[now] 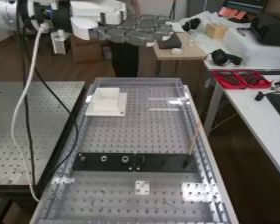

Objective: Grab the paper clip and place it in the clear container

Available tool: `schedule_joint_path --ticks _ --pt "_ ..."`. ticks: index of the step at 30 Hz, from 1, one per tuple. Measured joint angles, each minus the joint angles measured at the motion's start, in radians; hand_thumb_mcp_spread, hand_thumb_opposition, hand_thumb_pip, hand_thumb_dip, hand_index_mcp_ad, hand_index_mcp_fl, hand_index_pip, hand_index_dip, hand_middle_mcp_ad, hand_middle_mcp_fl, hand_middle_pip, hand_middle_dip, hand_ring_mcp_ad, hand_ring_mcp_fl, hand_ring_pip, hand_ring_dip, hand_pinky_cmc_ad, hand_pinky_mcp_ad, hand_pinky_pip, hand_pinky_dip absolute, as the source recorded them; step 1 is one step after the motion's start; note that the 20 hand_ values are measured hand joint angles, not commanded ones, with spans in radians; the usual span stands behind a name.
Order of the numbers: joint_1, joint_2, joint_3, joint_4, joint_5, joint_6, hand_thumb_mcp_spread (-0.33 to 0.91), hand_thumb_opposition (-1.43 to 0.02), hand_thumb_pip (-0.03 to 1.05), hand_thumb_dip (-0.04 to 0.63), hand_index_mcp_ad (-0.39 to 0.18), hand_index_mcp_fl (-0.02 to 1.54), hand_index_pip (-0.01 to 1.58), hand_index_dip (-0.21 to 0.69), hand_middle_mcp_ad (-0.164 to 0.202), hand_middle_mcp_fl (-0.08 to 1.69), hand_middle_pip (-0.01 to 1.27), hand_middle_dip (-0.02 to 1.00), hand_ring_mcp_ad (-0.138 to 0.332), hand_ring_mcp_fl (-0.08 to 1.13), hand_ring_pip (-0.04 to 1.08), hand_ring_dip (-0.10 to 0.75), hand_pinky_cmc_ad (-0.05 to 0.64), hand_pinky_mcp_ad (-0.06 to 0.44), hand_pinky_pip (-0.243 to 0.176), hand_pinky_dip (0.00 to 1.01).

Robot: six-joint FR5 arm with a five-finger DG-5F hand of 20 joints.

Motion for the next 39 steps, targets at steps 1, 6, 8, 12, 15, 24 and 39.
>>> schedule_joint_path --ticks 1,6,8,12,15,24,39 --pt "-0.003 -0.004 -0.005 0.001 0.002 0.005 0.0 0.0 0.0 0.007 -0.044 -0.01 0.01 0.019 0.042 0.01 0.02 0.02 0.035 -0.01 0.01 0.012 0.063 0.047 -0.01 0.01" --pt "-0.018 -0.023 -0.02 0.007 0.006 0.037 0.07 -0.09 0.16 0.016 -0.037 -0.01 0.01 0.016 -0.002 0.0 0.02 0.02 0.033 -0.01 0.01 0.012 0.047 0.054 -0.012 0.05" --pt "-0.027 -0.032 -0.028 0.016 0.006 0.056 0.19 -0.26 0.28 0.042 -0.04 0.0 0.02 0.016 -0.002 0.0 0.06 0.05 0.035 -0.01 0.02 0.012 0.066 0.079 -0.026 0.14" --pt "-0.05 -0.056 -0.04 0.034 0.003 0.084 0.26 -0.51 0.32 0.054 -0.065 0.0 0.05 0.017 -0.003 0.01 0.09 0.08 0.038 -0.01 0.02 0.012 0.168 0.171 -0.061 0.26" --pt "-0.064 -0.069 -0.045 0.044 -0.004 0.104 0.27 -0.57 0.32 0.054 -0.072 -0.01 0.05 0.017 -0.003 0.01 0.1 0.1 0.051 -0.01 0.04 0.012 0.232 0.215 -0.063 0.32" --pt "-0.115 -0.125 -0.064 0.088 -0.032 0.16 0.3 -0.66 0.37 0.054 -0.072 0.0 0.08 0.017 -0.003 0.01 0.13 0.12 0.087 -0.01 0.06 0.016 0.298 0.248 -0.091 0.38" --pt "-0.202 -0.225 -0.07 0.156 -0.085 0.174 0.38 -0.72 0.49 0.168 -0.073 0.12 0.18 0.089 -0.003 0.01 0.13 0.13 0.086 -0.01 0.06 0.024 0.307 0.246 -0.093 0.37"
